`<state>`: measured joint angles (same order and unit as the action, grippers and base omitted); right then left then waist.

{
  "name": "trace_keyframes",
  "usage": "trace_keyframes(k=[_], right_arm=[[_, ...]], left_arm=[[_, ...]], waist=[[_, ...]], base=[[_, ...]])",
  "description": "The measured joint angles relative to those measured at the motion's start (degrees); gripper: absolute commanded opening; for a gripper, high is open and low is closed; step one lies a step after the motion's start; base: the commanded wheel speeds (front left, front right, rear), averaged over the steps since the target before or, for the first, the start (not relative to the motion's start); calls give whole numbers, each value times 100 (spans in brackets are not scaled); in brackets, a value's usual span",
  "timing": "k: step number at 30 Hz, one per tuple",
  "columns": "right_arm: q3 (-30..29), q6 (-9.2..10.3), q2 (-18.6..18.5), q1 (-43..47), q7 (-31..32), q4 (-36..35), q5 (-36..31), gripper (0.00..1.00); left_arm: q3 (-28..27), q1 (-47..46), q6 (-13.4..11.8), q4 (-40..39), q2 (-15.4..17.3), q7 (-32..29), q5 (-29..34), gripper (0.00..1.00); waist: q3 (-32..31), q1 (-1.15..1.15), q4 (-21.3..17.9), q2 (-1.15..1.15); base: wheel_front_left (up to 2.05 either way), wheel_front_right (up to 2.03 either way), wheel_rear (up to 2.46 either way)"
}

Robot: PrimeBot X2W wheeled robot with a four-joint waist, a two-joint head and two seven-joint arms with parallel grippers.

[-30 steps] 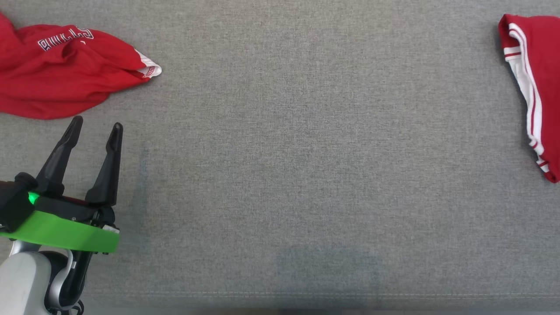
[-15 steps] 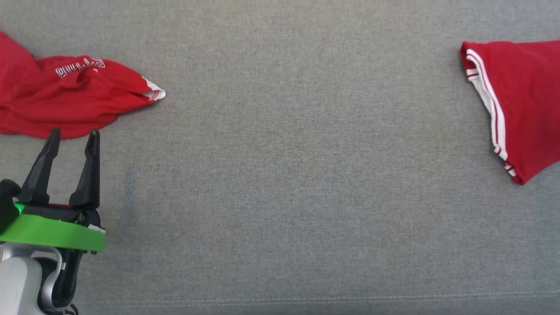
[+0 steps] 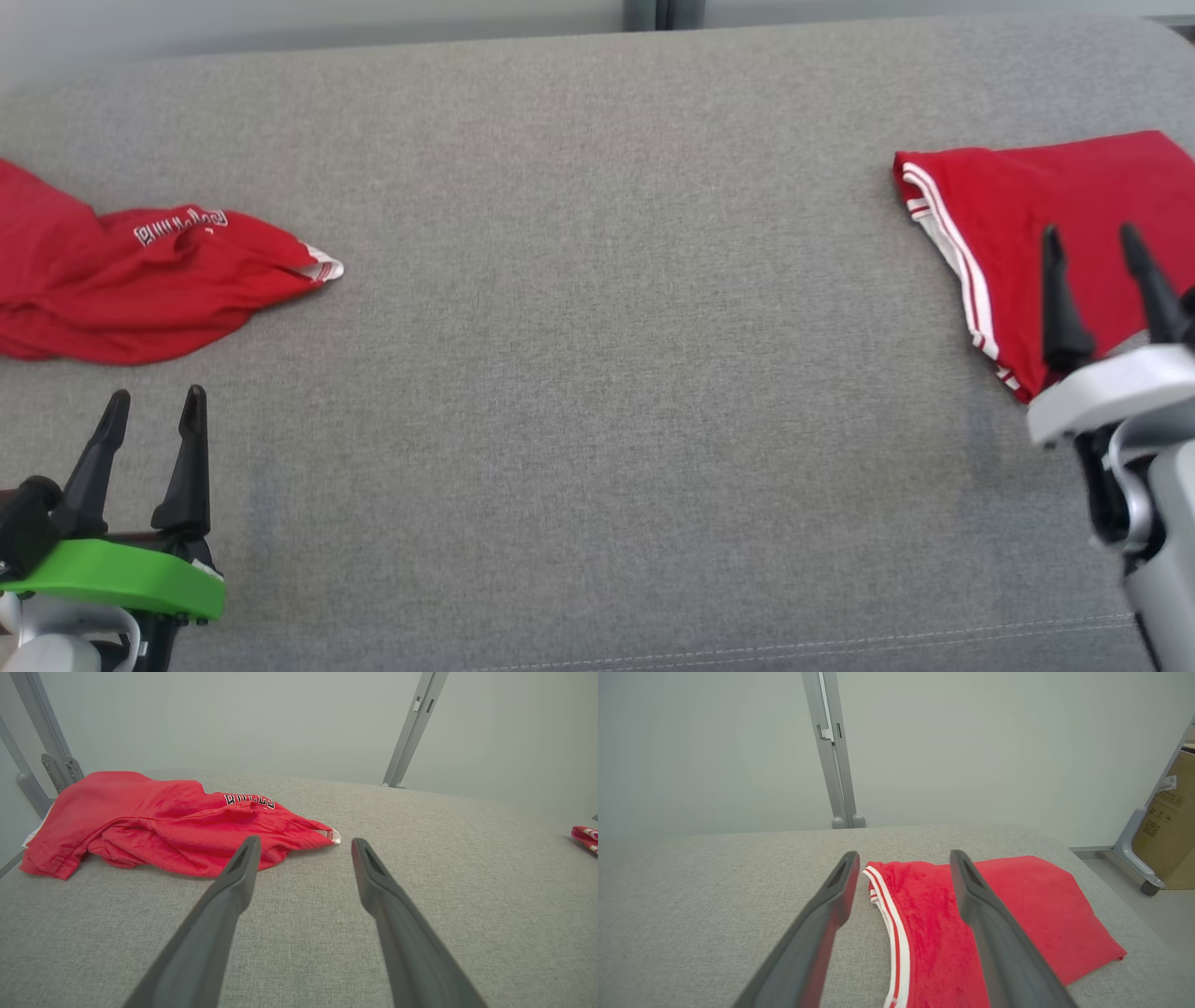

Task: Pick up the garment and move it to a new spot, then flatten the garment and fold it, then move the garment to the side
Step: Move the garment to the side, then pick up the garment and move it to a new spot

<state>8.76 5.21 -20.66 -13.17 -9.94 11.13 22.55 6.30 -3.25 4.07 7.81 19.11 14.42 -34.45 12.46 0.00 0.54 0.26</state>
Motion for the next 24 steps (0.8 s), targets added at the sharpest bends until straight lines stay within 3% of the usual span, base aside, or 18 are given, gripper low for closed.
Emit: trace_keyframes(k=[5, 11, 24], right_arm=[[120, 82, 322, 524, -311, 55, -144, 100], [144, 125, 376, 930, -315, 141, -256, 100], [435, 143, 491, 931, -371, 111, -610, 100]], left_arm=[[16, 137, -4, 109, -23, 0, 89, 100], [75, 213, -4, 101, -42, 0, 146, 100], [-8, 212, -4, 133, -235, 0, 304, 100]], waist=[[-254, 0, -94, 0], [-453, 0, -150, 0], [-574, 0, 330, 0]], base=[[0, 0, 0], [0, 0, 0], [0, 0, 0]])
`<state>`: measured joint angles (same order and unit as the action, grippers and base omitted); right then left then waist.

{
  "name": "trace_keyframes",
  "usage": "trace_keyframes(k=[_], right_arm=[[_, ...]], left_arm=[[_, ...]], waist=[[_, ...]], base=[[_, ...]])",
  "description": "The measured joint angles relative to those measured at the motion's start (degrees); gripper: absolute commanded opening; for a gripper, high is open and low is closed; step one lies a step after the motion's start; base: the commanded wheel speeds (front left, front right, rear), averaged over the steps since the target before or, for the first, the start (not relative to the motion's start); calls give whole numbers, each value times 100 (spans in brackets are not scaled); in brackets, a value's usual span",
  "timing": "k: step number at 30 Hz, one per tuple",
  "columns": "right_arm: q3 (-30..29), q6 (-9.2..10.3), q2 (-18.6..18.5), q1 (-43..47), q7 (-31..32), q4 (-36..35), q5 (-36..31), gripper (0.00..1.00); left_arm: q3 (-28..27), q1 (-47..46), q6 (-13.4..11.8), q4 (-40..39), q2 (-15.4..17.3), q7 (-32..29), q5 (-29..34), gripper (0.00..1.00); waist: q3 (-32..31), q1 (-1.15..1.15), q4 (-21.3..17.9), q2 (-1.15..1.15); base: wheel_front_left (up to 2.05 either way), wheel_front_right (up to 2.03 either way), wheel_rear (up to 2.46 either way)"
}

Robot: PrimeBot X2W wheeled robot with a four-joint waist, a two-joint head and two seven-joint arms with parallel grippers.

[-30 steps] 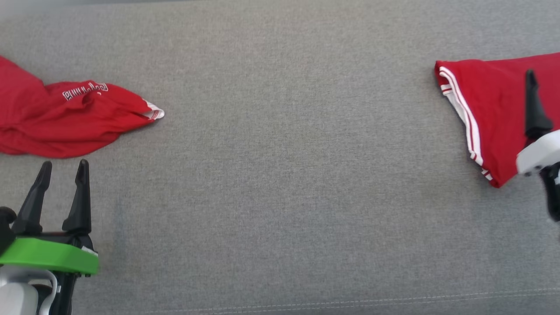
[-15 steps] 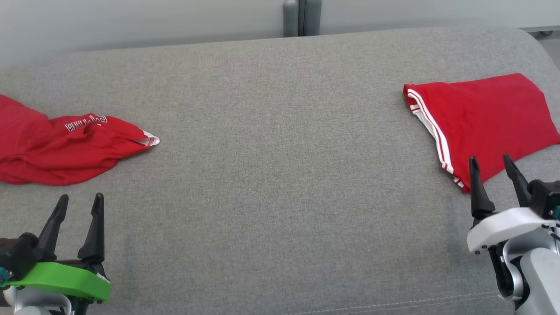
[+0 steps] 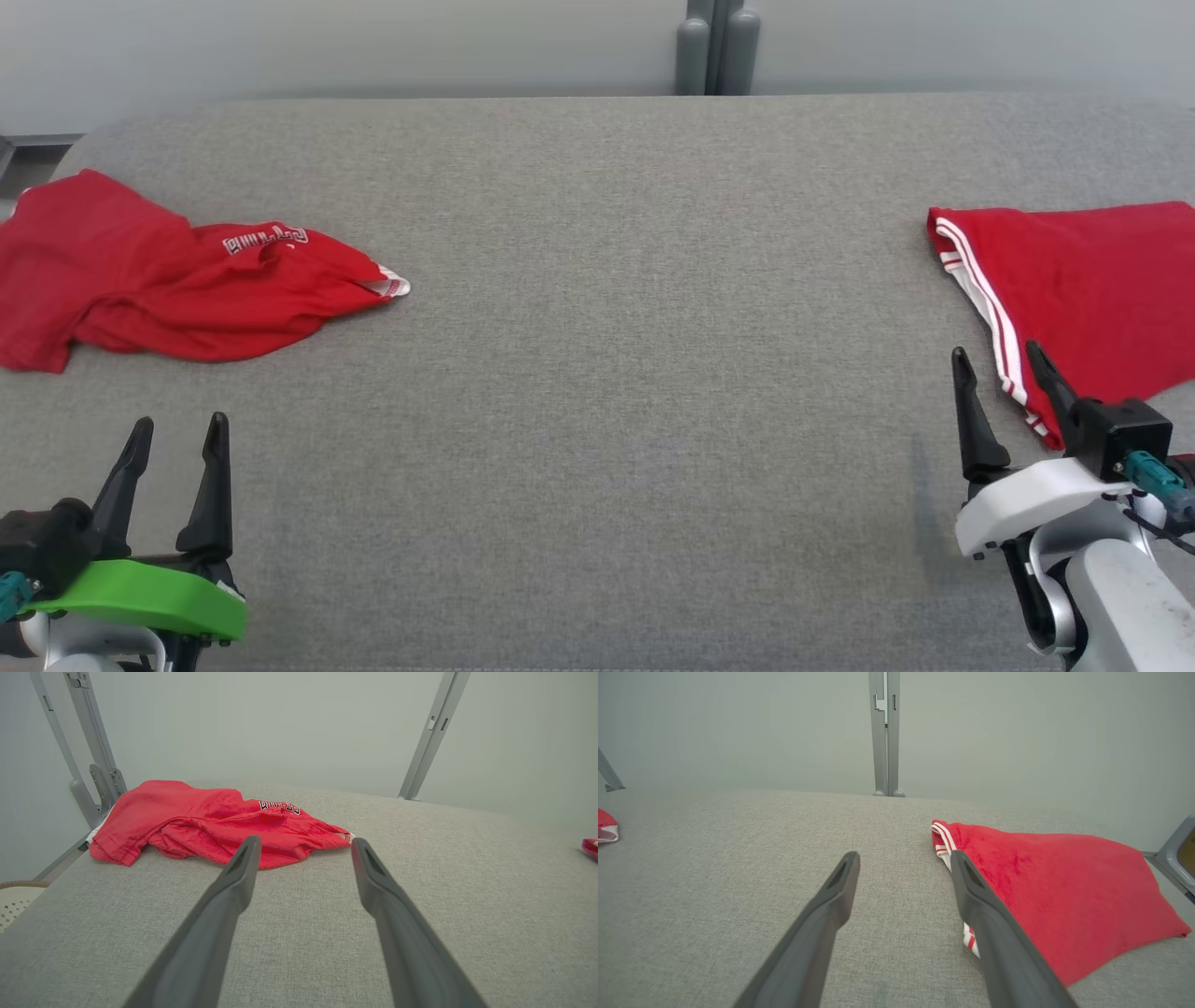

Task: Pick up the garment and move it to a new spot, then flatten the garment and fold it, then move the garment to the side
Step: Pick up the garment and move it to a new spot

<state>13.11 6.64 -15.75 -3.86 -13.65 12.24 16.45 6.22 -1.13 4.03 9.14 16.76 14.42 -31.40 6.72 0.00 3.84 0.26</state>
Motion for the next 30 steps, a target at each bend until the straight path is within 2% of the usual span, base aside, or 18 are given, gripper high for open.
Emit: trace_keyframes(k=[4, 14, 22, 25, 30], right_arm=[[234, -36, 94, -19, -1, 2, -105, 100], [748, -320, 219, -92, -2, 199, -307, 100], [634, -296, 286, -59, -2, 292, -287, 100], [713, -303, 304, -63, -1, 287, -293, 100], [800, -299, 372, -91, 37, 196, -318, 100]], left_arm=[[-103, 2, -4, 34, -85, 0, 0, 100], [-631, 413, -219, 138, -181, 0, 0, 100], [-613, 567, -190, 151, -178, 0, 44, 100], [-762, 583, -178, 165, -167, 0, 23, 100], [-812, 587, -120, 371, -193, -12, -298, 100]], waist=[[-57, 0, 255, 0], [-252, 0, 966, 0], [-430, 0, 1570, 0], [-469, 0, 1782, 0], [-414, 0, 1943, 0]], base=[[0, 0, 0], [0, 0, 0], [0, 0, 0], [0, 0, 0], [0, 0, 0]])
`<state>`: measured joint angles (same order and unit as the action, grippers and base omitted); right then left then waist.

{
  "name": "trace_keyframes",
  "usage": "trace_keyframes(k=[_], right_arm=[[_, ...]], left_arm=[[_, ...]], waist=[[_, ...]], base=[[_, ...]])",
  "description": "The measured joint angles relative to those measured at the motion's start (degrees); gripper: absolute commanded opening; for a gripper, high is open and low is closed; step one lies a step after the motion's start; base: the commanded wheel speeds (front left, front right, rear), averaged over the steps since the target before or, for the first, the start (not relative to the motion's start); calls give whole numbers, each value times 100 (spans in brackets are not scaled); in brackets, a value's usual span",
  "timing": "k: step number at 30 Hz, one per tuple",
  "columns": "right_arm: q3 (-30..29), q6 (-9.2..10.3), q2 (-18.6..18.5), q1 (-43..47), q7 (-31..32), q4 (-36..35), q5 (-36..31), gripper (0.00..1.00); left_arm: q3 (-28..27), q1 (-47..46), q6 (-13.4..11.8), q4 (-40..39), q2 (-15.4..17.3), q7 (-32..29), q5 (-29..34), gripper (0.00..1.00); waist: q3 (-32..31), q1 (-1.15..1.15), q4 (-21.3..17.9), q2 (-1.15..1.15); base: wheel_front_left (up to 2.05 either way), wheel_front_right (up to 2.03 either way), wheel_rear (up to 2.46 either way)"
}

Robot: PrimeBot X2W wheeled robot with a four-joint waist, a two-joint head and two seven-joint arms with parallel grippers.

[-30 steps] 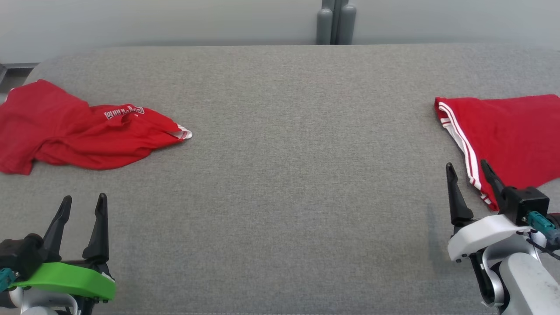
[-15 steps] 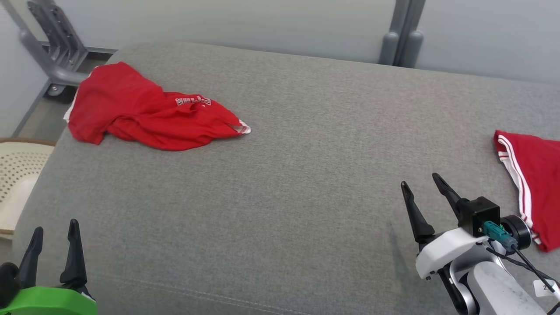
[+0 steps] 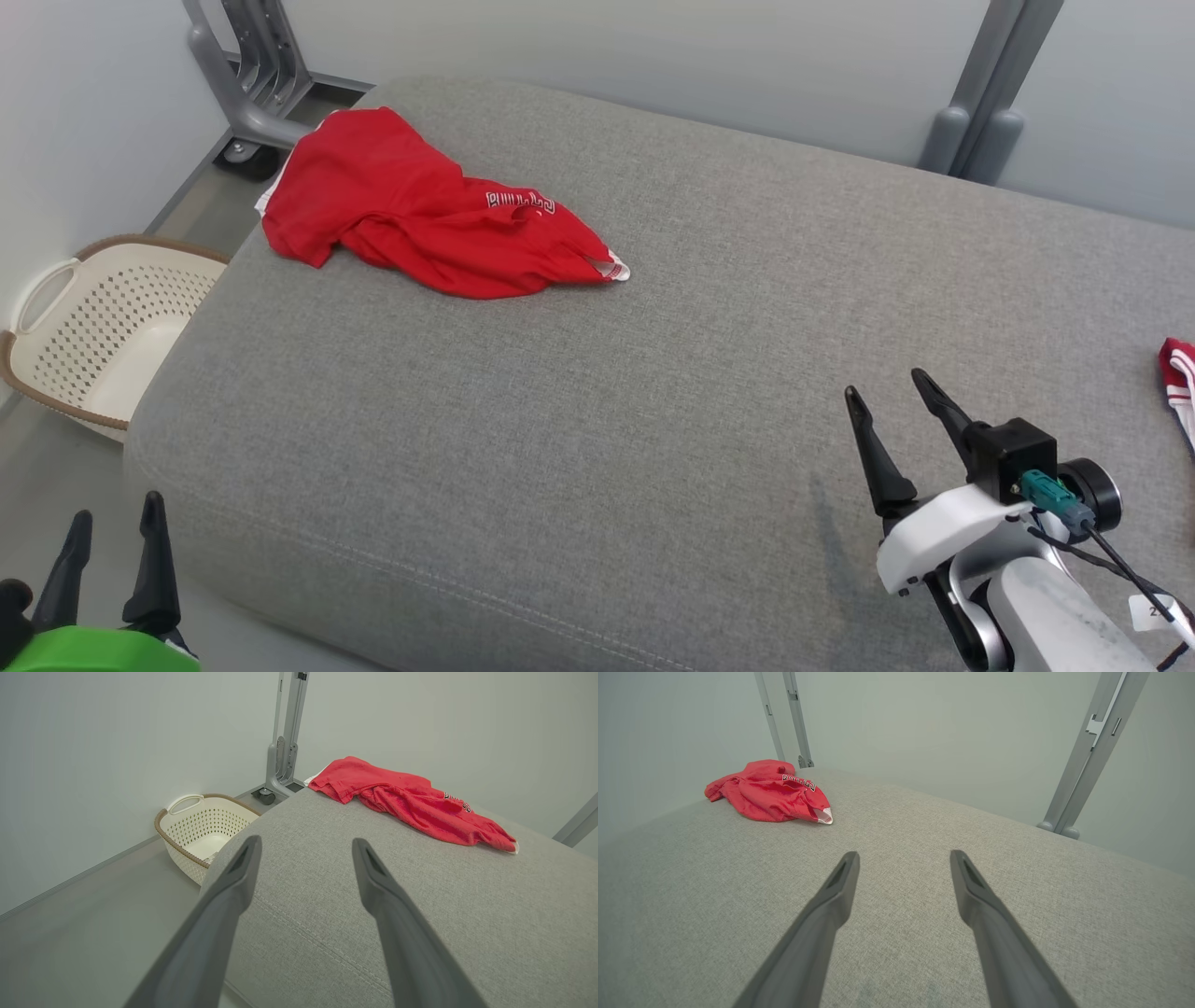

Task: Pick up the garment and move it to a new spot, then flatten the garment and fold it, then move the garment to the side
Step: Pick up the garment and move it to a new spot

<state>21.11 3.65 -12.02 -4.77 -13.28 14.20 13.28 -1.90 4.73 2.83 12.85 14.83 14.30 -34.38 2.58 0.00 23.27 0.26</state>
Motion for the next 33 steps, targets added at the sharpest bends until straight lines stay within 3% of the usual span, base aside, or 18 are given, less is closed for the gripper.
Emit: trace_keyframes(k=[4, 10, 20, 33], right_arm=[[-56, 48, -27, -4, 109, -102, -1, 100], [-10, 48, -89, -143, 286, -237, -127, 100], [224, 46, -126, -575, 590, -680, -417, 100], [145, 105, -333, -1032, 889, -1338, -746, 100]], left_arm=[[201, -257, 123, 172, 8, -265, -87, 100], [320, -1379, 123, 637, 47, -891, -263, 100], [124, -2897, 63, 1484, -31, -1745, -840, 100], [-210, -4140, 64, 2089, -80, -2090, -1335, 100]], waist=[[171, 0, 3, 0], [578, 0, -92, 0], [1371, 0, -423, 0], [2349, 0, -930, 0]], base=[[0, 0, 0], [0, 0, 0], [0, 0, 0], [0, 0, 0]])
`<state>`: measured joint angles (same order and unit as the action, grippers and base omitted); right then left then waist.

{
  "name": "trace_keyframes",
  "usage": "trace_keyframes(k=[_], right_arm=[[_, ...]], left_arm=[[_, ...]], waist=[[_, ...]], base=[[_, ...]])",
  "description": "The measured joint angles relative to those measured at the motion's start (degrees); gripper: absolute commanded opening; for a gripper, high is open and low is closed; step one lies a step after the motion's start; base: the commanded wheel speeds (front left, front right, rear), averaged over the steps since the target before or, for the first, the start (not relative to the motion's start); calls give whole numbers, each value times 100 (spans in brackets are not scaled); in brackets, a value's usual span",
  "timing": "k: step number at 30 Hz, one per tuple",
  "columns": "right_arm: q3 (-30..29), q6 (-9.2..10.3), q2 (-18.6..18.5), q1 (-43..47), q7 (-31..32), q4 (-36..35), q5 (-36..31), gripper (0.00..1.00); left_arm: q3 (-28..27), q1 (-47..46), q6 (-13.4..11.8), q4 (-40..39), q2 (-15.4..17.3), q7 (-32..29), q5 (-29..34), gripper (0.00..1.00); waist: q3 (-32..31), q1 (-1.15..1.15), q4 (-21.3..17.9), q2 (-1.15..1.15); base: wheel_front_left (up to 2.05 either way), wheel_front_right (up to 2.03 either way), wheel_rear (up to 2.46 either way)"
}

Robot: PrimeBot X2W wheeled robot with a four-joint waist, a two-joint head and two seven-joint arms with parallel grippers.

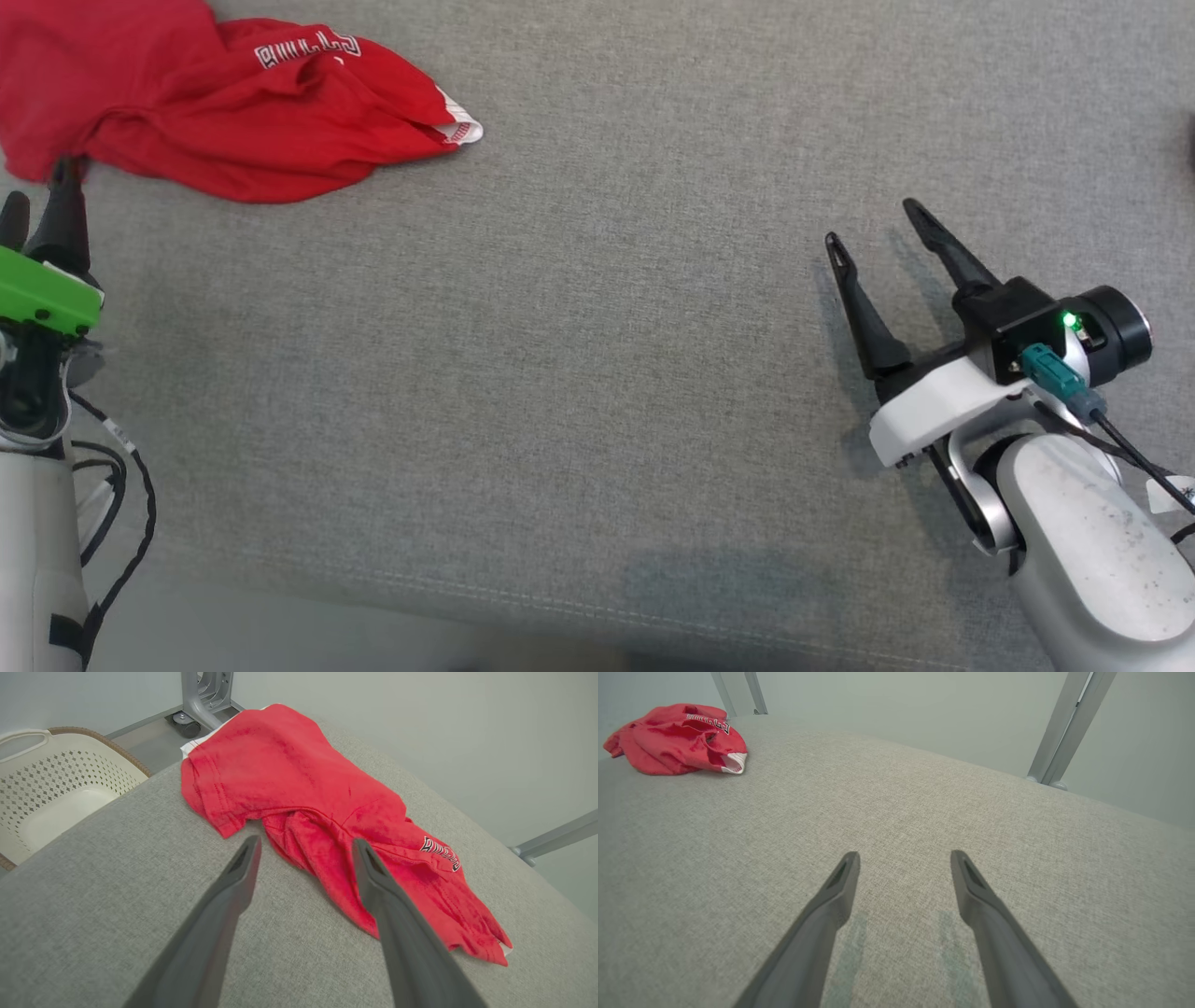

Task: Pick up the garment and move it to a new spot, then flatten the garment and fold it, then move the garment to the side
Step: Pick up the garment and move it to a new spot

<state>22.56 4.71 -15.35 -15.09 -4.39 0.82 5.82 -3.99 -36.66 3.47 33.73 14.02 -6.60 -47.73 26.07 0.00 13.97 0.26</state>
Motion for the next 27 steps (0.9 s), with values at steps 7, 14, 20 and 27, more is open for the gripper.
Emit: trace_keyframes(k=[7, 14, 20, 27], right_arm=[[-190, 59, -149, -111, 75, -231, -140, 100], [-269, 102, -199, -111, 141, -427, -194, 100], [-369, 145, -230, -86, 191, -555, -227, 100], [-498, 154, -142, -9, 146, -548, -188, 100]], left_arm=[[21, -535, 93, 300, -219, -49, -205, 100], [24, -712, 191, 756, -368, -91, -363, 100], [-69, -962, 261, 1013, -271, -20, -468, 12], [257, -1131, 348, 1018, -382, -36, -495, 0]], waist=[[467, 1, -172, 0], [811, 1, -353, 0], [913, 1, -506, 0], [848, 1, -579, 0]], base=[[0, 0, 0], [0, 0, 0], [0, 0, 0], [0, 0, 0]])
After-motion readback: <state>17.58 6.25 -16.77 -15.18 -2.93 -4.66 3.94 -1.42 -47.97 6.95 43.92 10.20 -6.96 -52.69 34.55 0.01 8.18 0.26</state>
